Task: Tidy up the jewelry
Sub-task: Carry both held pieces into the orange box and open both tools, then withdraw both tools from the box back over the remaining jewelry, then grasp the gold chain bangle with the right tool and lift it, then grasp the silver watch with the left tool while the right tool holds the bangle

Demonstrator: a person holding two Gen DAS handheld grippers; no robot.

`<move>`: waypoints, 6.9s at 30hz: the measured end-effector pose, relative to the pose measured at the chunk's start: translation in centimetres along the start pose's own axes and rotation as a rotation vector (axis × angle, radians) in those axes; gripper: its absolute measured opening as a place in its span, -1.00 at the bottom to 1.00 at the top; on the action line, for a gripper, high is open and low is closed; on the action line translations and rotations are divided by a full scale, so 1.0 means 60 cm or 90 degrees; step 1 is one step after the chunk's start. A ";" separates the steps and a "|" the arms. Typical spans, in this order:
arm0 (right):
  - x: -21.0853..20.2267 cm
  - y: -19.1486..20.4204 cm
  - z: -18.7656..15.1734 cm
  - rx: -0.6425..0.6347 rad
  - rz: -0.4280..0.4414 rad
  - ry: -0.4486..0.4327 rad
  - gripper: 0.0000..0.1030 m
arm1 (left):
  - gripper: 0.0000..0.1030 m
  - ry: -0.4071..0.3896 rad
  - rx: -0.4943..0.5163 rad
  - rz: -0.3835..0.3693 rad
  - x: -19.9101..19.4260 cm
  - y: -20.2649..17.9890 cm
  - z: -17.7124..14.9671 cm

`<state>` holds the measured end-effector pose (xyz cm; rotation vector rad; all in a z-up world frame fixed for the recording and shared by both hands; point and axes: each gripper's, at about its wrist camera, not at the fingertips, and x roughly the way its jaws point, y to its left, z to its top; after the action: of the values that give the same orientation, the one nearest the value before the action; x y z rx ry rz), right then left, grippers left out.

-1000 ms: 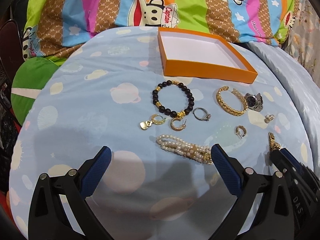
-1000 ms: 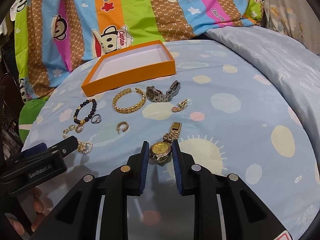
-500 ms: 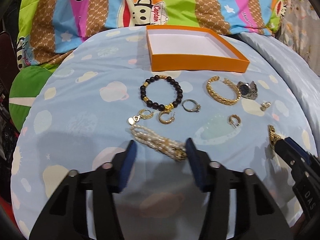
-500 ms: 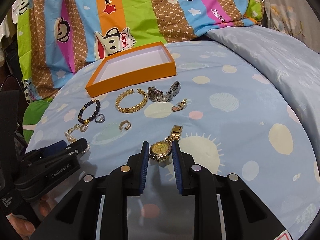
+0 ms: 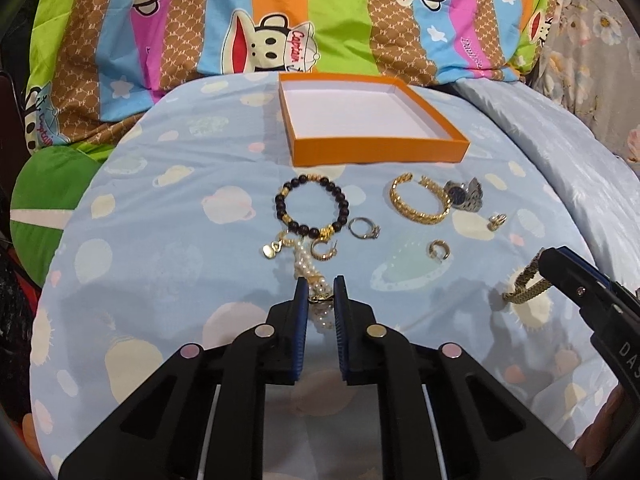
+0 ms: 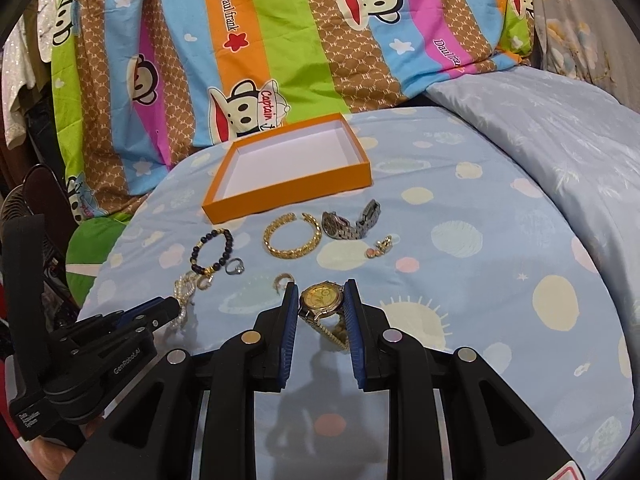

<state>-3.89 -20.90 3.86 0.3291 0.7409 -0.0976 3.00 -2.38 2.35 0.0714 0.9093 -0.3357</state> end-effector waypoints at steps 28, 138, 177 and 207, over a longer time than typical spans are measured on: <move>0.282 0.020 0.373 -0.058 0.105 -0.004 -0.57 | -0.77 -0.076 0.066 0.013 0.182 -0.025 0.375; 0.149 0.026 0.032 0.011 0.008 0.062 -0.08 | 0.63 -0.013 -0.037 0.046 0.072 0.138 0.014; 0.060 -0.042 0.027 0.020 -0.002 0.024 0.08 | 0.63 0.001 0.019 0.003 0.097 0.022 0.071; 0.013 -0.144 -0.003 0.079 -0.025 -0.004 0.08 | -0.56 0.054 0.069 -0.109 0.160 -0.212 0.106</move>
<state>-5.15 -28.97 0.95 0.4324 0.7361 -0.1819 9.26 -18.13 -0.25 0.1089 0.9826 -0.5453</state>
